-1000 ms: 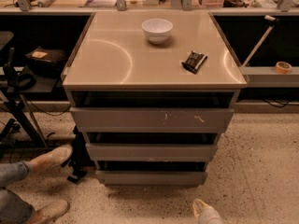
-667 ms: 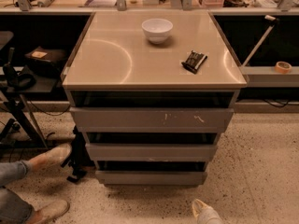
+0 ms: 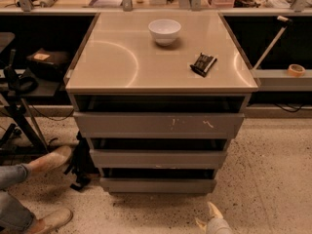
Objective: Open bottom drawer
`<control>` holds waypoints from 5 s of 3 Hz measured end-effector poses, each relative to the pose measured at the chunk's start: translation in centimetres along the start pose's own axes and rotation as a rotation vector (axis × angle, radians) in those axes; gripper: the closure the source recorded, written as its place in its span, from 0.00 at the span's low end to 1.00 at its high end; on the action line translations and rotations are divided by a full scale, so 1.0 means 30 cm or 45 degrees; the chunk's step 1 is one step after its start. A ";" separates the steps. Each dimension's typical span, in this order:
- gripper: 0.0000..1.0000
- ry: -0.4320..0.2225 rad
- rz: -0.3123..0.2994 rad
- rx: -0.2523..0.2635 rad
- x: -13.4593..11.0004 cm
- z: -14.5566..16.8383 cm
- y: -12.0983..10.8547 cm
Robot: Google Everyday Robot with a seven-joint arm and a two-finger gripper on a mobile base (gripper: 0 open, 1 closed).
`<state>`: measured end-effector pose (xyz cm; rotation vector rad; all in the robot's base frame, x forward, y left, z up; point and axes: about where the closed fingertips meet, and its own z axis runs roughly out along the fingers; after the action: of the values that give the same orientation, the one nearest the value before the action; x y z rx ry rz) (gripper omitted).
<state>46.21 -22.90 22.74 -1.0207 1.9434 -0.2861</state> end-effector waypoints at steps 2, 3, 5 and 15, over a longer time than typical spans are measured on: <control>0.00 0.003 -0.041 -0.029 -0.029 0.068 -0.031; 0.00 0.064 -0.136 -0.082 -0.040 0.210 -0.111; 0.00 0.111 -0.220 -0.193 -0.100 0.521 -0.167; 0.81 -0.020 -0.158 -0.020 -0.011 0.093 0.104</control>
Offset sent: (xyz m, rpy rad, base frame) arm 0.0672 0.0105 -0.0036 -0.0621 0.0382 0.0877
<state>46.81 -20.15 19.63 -1.1532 1.8745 -0.3317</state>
